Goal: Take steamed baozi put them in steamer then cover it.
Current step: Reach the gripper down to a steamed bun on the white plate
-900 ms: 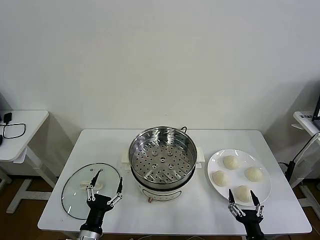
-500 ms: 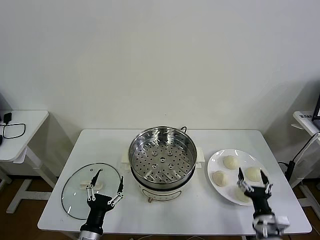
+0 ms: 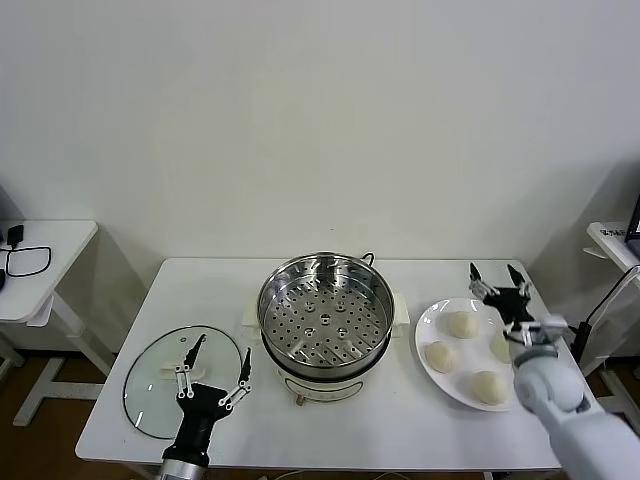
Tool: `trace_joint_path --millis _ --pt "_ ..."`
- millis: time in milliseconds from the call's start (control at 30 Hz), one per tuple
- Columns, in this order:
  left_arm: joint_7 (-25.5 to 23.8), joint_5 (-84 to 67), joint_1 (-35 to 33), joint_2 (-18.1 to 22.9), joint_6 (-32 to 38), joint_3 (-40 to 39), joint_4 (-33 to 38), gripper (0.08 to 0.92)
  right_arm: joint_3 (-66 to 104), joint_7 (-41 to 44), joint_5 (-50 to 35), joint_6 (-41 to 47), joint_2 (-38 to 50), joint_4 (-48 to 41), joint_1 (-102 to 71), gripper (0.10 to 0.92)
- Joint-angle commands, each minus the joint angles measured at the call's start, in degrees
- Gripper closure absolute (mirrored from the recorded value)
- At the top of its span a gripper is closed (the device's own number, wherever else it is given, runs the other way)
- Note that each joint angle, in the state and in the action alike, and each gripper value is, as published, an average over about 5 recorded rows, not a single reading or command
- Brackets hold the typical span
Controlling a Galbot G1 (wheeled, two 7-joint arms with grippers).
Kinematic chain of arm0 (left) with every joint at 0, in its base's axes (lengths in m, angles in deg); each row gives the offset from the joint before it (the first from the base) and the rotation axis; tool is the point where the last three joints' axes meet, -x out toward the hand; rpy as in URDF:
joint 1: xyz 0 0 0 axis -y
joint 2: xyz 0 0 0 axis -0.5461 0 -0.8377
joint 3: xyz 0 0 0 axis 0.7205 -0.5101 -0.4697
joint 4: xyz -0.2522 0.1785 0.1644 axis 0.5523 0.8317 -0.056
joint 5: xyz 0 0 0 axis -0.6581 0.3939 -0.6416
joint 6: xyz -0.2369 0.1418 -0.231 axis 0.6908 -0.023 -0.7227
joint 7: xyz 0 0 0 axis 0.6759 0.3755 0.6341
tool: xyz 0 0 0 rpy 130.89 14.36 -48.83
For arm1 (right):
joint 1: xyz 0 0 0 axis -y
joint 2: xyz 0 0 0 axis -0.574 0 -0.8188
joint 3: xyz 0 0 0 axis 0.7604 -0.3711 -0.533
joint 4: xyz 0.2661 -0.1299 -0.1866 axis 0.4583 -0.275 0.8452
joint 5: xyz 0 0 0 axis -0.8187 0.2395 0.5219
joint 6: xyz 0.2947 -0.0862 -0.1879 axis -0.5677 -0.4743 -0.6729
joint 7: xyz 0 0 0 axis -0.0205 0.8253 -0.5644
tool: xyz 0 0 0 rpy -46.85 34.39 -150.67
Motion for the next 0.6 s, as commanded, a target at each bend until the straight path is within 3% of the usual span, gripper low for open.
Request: trace_joint_path --millis 33,367,600 --pt "0.04 -0.05 -0.01 -0.10 0.02 -0.15 0.16 0.177 -18.41 27.37 -4.29 5.96 11.75 -14.92 21.41 0.203" --pt "0.12 0.02 -0.29 0.11 0.00 -0.29 0.20 0.177 -39.78 65.83 18.13 6.13 12.69 -26.60 45.20 0.203" --pt "0.21 0.38 -0.98 0.58 0.38 0.10 0.26 0.177 -50.25 78.87 38.34 3.23 8.55 -31.10 56.87 0.203"
